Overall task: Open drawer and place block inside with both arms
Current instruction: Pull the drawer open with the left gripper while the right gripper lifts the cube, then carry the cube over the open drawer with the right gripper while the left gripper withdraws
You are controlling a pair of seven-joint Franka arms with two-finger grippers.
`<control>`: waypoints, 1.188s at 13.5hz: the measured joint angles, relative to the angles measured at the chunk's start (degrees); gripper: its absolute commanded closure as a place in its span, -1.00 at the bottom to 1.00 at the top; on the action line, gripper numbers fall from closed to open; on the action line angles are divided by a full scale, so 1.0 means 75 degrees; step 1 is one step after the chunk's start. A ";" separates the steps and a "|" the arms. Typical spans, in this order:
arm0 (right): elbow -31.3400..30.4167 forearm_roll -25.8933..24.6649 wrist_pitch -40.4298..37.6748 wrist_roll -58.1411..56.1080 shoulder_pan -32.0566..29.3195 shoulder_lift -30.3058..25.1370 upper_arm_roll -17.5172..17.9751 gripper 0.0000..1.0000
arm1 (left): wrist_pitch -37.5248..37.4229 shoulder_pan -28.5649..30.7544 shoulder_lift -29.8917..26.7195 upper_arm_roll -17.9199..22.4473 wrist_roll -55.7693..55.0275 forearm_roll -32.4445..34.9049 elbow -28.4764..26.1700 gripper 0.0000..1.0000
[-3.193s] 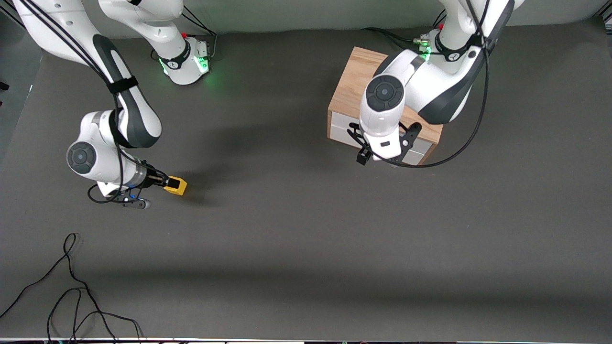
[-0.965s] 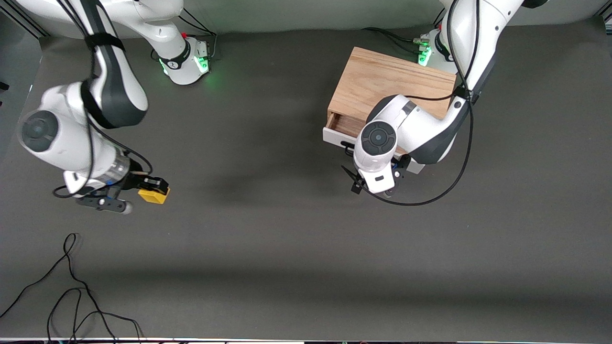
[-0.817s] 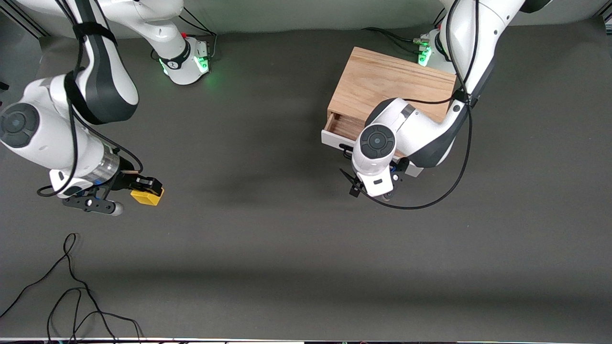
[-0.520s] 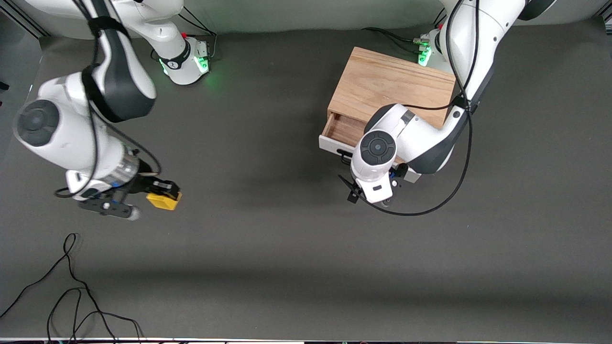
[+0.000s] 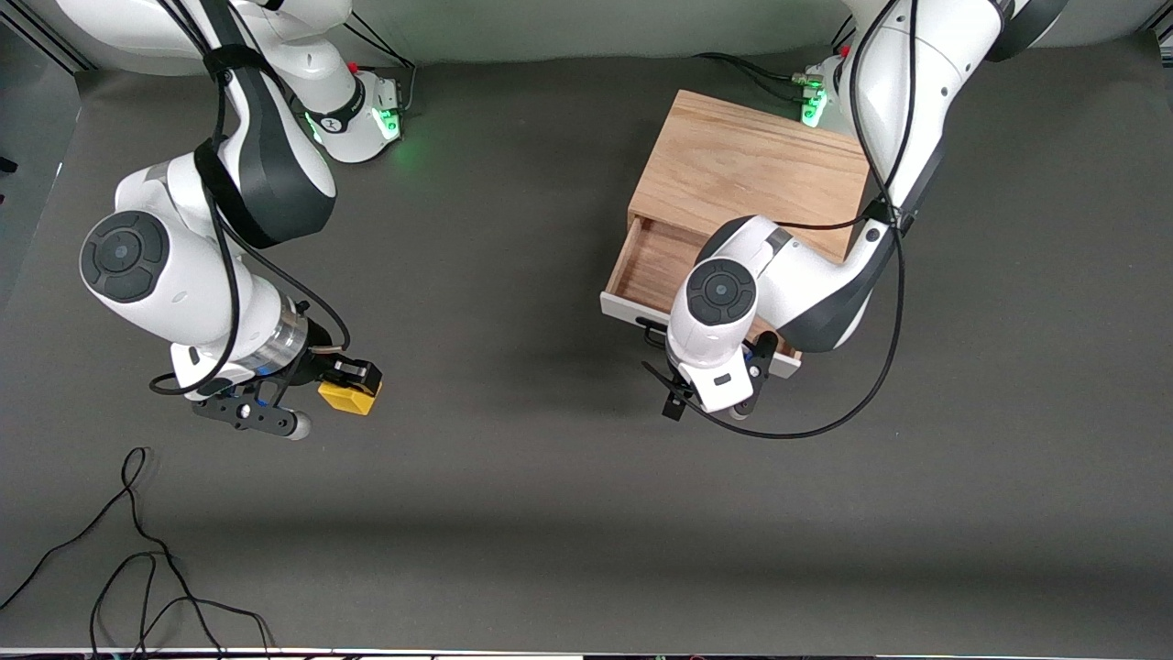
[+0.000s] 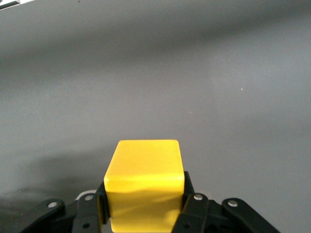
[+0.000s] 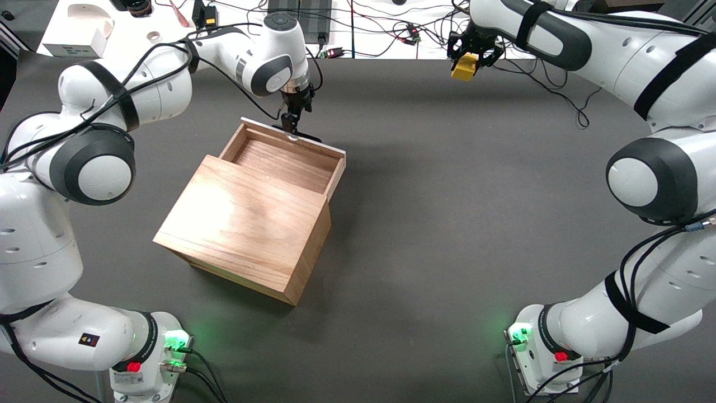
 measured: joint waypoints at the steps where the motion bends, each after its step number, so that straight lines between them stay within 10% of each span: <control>1: 0.0008 0.0000 -0.0002 0.0004 0.0042 0.0018 0.0017 1.00 | 0.0061 -0.0001 0.0003 0.0000 -0.0004 0.0007 0.0042 -1.00; 7: 0.0054 0.0000 -0.0007 0.0166 0.0477 0.0158 0.0015 1.00 | -0.0203 0.0190 -0.0180 0.0013 0.0498 0.0129 0.0786 -1.00; 16: 0.0535 0.0001 -0.0243 0.1757 0.2338 0.0511 0.0043 1.00 | -0.3700 0.3110 -0.2448 0.0007 0.7963 -0.1498 0.0640 -1.00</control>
